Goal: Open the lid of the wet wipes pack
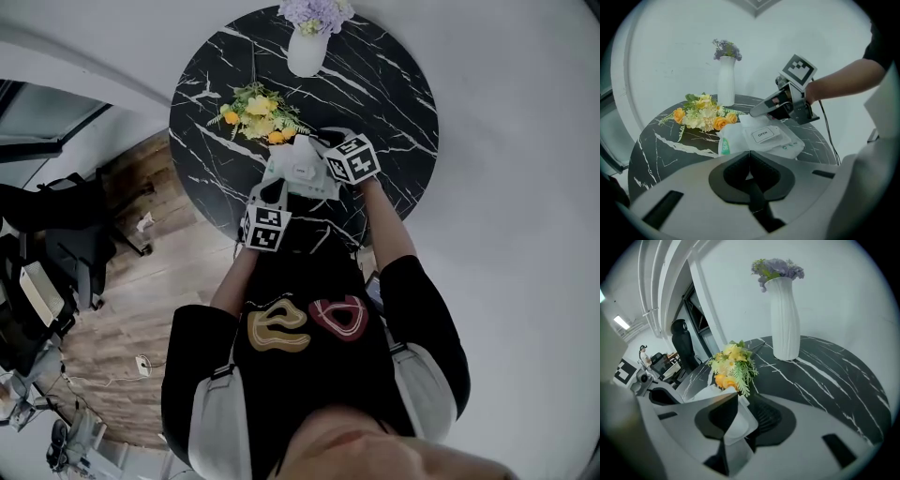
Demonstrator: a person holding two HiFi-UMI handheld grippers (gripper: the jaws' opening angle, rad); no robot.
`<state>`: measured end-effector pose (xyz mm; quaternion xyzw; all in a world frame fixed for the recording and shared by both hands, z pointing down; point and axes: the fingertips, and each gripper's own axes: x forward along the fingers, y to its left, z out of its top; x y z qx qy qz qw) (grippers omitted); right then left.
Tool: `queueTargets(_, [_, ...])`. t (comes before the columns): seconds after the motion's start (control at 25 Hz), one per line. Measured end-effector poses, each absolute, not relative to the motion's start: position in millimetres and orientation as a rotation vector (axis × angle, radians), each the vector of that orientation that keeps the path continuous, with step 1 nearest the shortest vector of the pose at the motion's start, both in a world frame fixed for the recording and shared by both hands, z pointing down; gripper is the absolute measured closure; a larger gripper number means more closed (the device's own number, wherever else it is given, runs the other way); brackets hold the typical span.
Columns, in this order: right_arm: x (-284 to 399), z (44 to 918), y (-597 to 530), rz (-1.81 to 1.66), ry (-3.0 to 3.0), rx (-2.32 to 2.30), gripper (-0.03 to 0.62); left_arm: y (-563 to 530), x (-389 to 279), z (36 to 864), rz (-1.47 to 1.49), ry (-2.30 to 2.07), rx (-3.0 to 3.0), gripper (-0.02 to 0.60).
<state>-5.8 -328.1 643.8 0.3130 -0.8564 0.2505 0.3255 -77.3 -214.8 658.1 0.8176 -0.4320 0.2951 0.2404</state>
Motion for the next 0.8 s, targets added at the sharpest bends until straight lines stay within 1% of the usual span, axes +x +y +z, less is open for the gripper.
queueTargets(0.08, [-3.4,639.4,-328.5,0.694,-2.27,0.852,0.444,-214.6,-77.6,657.9,0.806,-1.181,2.231,0.563])
queueTargets(0.12, [-1.3,635.4,-328.7,0.713,-2.285,0.868,0.432,-214.6,-77.5,657.8,0.805,-1.182,2.228,0.563])
queueTargets(0.28, [10.4,612.5,-331.6,0.729,-2.351,0.957,0.418,-216.0,-78.9,655.6,0.736,-1.189,2.18,0.563])
queueTargets(0.52, [28.2,578.4,-316.3,0.661,-2.43,1.083,0.387,-216.5,-79.0,647.7,0.627,-1.2,2.128,0.561])
queueTargets(0.8, [45.2,551.7,-277.7,0.547,-2.461,1.246,0.385,-215.6,-78.8,618.1,0.517,-1.273,2.17,0.561])
